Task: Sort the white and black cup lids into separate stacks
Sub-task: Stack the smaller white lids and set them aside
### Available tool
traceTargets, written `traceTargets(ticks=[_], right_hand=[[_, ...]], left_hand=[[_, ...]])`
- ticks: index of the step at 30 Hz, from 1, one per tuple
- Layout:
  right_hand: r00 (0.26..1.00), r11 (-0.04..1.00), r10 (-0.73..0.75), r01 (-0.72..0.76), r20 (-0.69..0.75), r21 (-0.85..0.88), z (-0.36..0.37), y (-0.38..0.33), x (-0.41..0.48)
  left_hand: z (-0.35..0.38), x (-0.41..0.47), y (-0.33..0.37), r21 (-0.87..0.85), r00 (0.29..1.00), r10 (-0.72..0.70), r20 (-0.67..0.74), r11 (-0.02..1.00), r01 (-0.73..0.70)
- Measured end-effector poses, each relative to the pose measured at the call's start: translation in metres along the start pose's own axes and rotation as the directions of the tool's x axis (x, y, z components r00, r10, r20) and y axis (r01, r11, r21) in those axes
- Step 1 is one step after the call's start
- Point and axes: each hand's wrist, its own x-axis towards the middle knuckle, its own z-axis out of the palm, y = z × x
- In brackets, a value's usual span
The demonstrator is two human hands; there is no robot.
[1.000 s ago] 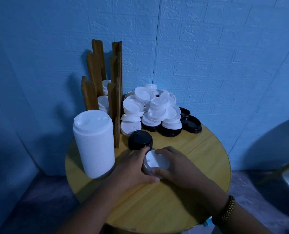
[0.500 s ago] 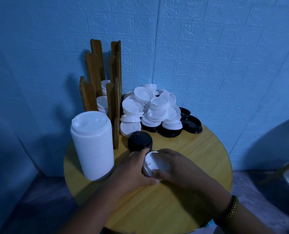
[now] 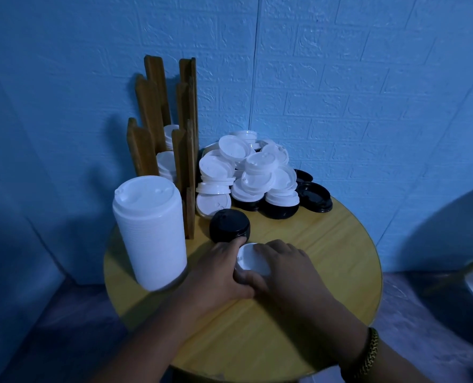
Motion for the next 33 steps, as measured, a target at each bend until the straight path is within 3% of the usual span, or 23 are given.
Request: traceTargets(ticks=[5,11,17,21,25,33], right_hand=[[0.999,0.998,-0.012,0.008,0.052,0.067,-0.003,0.002,0.001],[0.973,0.881,-0.154,0.056,0.173,0.47,-0.007,0.024,-0.001],[0.94,0.841,-0.237,0.074,0.244,0.536,-0.015,0.036,0.007],[0.923,0.83,-0.266,0.074,0.277,0.552,-0.017,0.042,0.011],[0.957,0.837,-0.178,0.024,0.23,0.546,-0.011,0.04,0.005],[0.985,0.949,-0.151,0.119,0.089,0.291,-0.008,0.022,-0.005]], left_hand=[[-0.002,-0.003,0.001,0.004,1.0,0.008,0.027,1.0,-0.008],[-0.006,-0.006,0.004,-0.056,0.999,0.027,0.043,0.998,-0.024],[-0.01,-0.005,0.003,-0.085,0.998,0.016,0.068,0.996,-0.011],[-0.011,-0.004,0.0,-0.102,0.995,0.019,0.1,0.995,-0.009],[-0.009,-0.005,-0.002,-0.123,0.997,0.037,0.063,0.992,-0.029],[-0.007,-0.009,0.0,-0.06,0.998,0.044,0.048,0.997,-0.042]])
